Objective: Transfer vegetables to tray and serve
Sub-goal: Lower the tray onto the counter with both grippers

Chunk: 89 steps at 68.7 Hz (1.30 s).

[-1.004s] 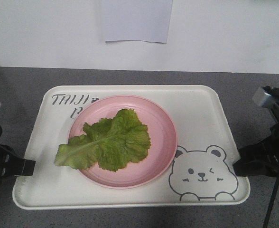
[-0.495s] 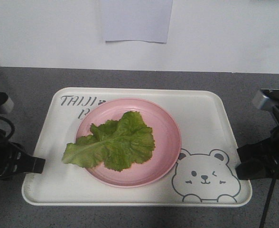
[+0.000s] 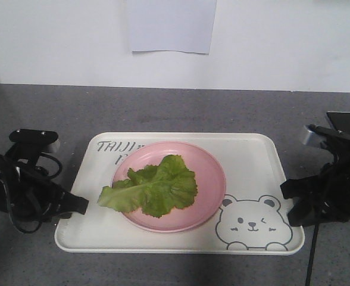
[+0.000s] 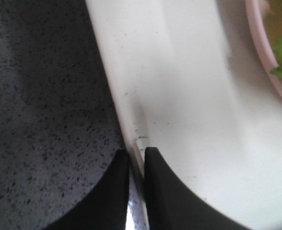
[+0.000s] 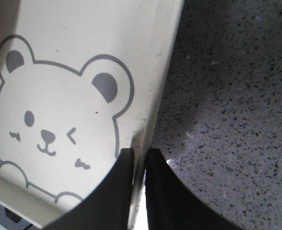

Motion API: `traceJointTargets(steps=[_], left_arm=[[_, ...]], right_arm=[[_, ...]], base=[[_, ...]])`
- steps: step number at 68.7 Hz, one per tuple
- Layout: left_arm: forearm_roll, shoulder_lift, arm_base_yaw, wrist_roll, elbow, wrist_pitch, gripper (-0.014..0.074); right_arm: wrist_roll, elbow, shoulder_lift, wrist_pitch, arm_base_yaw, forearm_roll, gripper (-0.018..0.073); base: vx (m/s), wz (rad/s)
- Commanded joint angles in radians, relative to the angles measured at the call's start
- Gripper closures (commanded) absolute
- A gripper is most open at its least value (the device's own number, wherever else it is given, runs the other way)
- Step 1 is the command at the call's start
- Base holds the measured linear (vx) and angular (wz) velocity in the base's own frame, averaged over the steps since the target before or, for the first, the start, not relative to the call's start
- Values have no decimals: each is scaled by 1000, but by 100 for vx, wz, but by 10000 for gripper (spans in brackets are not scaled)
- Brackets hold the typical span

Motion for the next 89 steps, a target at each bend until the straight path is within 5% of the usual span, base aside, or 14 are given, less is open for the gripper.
traceJointTargets(steps=[1,89], left_arm=[[0,-3,-10,31,-31,-82,602],[2,16,-10,31,-31,-67,547]], right_arm=[[-40,-26,5,-3,5,21,561],[-39,-26,74,12,5,-21,519]], base=[[0,0],[0,0]])
